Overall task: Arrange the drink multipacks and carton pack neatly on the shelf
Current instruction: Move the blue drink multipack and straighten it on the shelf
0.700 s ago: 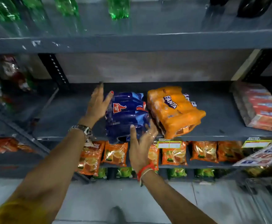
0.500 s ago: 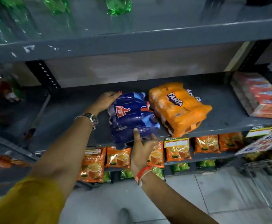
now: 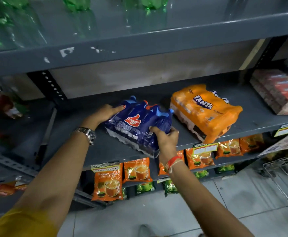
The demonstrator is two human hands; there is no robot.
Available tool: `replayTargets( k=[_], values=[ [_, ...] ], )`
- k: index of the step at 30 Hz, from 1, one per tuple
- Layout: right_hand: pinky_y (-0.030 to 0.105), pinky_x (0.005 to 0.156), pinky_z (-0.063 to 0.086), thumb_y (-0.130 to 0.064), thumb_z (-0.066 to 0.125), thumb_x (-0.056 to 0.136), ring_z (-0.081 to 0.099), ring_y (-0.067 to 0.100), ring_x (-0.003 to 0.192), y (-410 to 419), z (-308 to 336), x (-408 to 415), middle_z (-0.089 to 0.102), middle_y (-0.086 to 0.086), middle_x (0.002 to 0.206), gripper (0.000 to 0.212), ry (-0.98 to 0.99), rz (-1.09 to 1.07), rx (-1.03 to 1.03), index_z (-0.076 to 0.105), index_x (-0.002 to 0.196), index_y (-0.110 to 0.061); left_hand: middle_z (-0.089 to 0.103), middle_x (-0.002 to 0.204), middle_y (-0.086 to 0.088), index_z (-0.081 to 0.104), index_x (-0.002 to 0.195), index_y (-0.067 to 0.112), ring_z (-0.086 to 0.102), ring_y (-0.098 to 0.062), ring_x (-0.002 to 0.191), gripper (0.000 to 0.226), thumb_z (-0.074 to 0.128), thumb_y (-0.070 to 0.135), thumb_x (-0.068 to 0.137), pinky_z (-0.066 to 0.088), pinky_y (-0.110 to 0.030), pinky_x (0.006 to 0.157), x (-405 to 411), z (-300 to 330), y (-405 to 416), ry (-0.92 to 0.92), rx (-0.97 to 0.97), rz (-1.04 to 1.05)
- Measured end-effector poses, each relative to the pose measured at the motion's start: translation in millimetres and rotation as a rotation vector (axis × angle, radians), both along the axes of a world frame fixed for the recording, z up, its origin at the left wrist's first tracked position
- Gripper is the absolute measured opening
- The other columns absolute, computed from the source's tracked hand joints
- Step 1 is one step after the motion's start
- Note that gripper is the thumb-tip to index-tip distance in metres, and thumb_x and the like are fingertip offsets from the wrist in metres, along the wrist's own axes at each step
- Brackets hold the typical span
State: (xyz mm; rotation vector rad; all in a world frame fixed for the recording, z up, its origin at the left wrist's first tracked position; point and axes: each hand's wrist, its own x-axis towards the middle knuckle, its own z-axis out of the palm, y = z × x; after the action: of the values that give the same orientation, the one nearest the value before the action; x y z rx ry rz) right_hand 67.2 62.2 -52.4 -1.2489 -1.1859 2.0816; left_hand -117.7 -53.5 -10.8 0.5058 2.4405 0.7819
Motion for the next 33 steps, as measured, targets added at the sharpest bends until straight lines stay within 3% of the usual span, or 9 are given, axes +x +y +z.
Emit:
replayTargets(
  k=[9,11,15,17,19,25,28,30,33],
  values=[
    [0.048,0.086,0.057,-0.015,0.085,0.060,0.069,0.027,0.092,14.8,13.4,-65.1,0.071,0.009,0.102,0.053,0.015,0.490,0.465,0.060,0.107,-0.012,0.060,0.052,0.003,0.057,0.062,0.006,0.057,-0.008,0.050,0.033,0.059,0.030,0.085,0.042,-0.011,0.046,-2.7,-7.0,-87.2,0.010,0.313,0.316],
    [0.049,0.092,0.055,-0.017,0.083,0.060,0.067,0.025,0.100,9.6,8.7,-71.6,0.068,0.004,0.106,0.061,0.092,0.526,0.592,0.057,0.115,-0.016,0.065,0.064,-0.002,0.062,0.082,-0.005,0.057,0.002,0.044,0.026,0.058,0.020,0.087,0.041,-0.004,0.044,3.3,-13.3,-94.0,0.071,0.402,0.376],
    [0.048,0.098,0.051,-0.018,0.080,0.063,0.061,0.025,0.115,-5.2,-1.2,-73.7,0.063,0.010,0.124,0.074,0.144,0.546,0.772,0.047,0.130,-0.018,0.063,0.107,-0.021,0.056,0.113,-0.006,0.060,-0.020,0.087,0.037,0.059,0.019,0.087,0.049,-0.024,0.076,15.3,-34.4,-106.7,0.180,0.512,0.479],
    [0.048,0.099,0.051,-0.022,0.081,0.063,0.060,0.023,0.117,-8.9,-6.2,-72.5,0.062,0.010,0.126,0.077,0.135,0.553,0.828,0.045,0.131,-0.019,0.063,0.108,-0.017,0.054,0.115,-0.004,0.058,-0.021,0.092,0.035,0.057,0.018,0.088,0.050,-0.016,0.069,22.8,-41.2,-105.2,0.209,0.582,0.514],
    [0.049,0.100,0.050,-0.029,0.080,0.060,0.057,0.023,0.121,-9.3,-12.9,-71.3,0.059,0.008,0.130,0.081,0.122,0.553,0.847,0.043,0.131,-0.021,0.061,0.101,-0.011,0.053,0.114,0.000,0.058,-0.020,0.089,0.030,0.055,0.015,0.089,0.048,-0.005,0.062,29.2,-46.9,-101.9,0.243,0.646,0.549],
    [0.034,0.107,0.042,0.000,0.077,0.070,0.045,0.021,0.128,-15.1,-20.1,-56.4,0.043,0.012,0.138,0.079,0.080,0.609,0.852,0.032,0.135,-0.008,0.062,0.102,-0.004,0.049,0.109,0.007,0.060,0.000,0.085,0.020,0.053,0.012,0.090,0.050,-0.010,0.069,49.5,-81.1,-110.2,0.231,0.688,0.543],
    [0.020,0.091,0.054,-0.020,0.072,0.080,0.053,0.013,0.116,-6.4,-15.0,-54.5,0.047,0.006,0.132,0.061,0.176,0.592,0.757,0.040,0.131,-0.012,0.057,0.120,-0.011,0.044,0.126,-0.001,0.057,-0.014,0.105,0.040,0.053,0.015,0.090,0.049,-0.007,0.078,59.1,-80.1,-104.7,0.251,0.723,0.612],
    [0.005,0.080,0.048,-0.032,0.057,0.091,0.049,0.001,0.110,1.5,-5.1,-59.0,0.044,-0.001,0.131,0.048,0.205,0.531,0.628,0.042,0.133,-0.017,0.049,0.126,-0.015,0.038,0.132,0.003,0.052,-0.015,0.109,0.050,0.057,0.016,0.088,0.048,-0.021,0.089,76.0,-79.9,-95.3,0.323,0.773,0.810],
    [0.028,0.111,0.032,-0.052,0.034,0.095,0.036,0.014,0.135,14.6,6.7,-83.9,0.035,-0.002,0.149,0.059,0.160,0.471,0.428,0.030,0.145,-0.023,0.045,0.117,-0.008,0.036,0.131,0.007,0.051,-0.011,0.098,0.053,0.061,0.015,0.085,0.047,-0.032,0.088,118.0,-77.3,-69.8,0.323,0.900,0.912]
  ],
)
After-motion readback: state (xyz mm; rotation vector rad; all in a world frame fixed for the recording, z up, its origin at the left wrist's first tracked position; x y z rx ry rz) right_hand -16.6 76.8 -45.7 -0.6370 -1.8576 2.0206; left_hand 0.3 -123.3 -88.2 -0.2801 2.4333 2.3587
